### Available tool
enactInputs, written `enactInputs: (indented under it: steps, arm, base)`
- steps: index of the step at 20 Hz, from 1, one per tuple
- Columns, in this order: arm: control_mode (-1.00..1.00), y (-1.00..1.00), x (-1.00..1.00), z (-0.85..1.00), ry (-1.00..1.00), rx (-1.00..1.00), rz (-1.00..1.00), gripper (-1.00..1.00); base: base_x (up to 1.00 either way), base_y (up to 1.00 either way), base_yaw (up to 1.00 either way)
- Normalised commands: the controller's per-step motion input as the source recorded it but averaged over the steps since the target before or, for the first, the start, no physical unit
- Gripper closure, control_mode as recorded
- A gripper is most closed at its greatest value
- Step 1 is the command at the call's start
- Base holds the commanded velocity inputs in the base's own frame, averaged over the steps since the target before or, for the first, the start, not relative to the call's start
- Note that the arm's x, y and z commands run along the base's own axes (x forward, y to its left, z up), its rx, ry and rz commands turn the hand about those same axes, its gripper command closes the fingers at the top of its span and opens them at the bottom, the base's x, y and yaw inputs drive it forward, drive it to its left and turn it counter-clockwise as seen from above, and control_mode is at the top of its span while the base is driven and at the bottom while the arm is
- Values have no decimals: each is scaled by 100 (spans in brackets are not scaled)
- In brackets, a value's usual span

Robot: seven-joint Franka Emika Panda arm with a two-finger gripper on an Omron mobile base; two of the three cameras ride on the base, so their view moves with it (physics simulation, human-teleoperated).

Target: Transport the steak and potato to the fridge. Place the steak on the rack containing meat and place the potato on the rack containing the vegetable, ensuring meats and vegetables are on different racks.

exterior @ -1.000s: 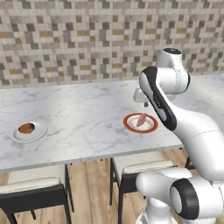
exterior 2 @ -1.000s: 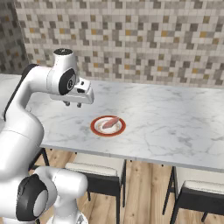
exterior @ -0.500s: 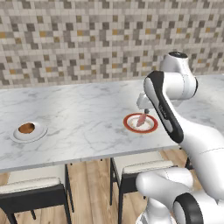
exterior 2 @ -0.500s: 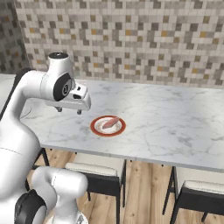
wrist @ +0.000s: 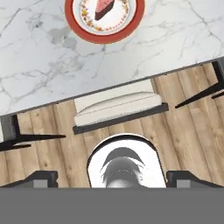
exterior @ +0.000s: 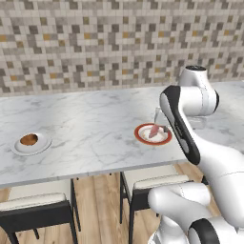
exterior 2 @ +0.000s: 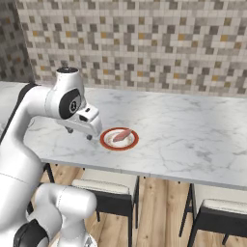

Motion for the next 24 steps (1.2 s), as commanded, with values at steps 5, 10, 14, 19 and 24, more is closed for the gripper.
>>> enactInputs:
  steps: [5,10,14,19,24]
  arm:
    - [-100,-30,39,-21,19,0,-23,-100]
    - [-100,-21,65,-35,20,0,-5,-100]
    - [-100,-23,70,-37,14,0,0,-100]
    - [-100,-15,74,-35,6,0,0,-100]
    - [-100,-9,60,-37,0,0,0,-100]
  base:
    - [0,0,0]
    - [0,0,0]
    - [0,0,0]
    - [0,0,0]
    - [0,0,0]
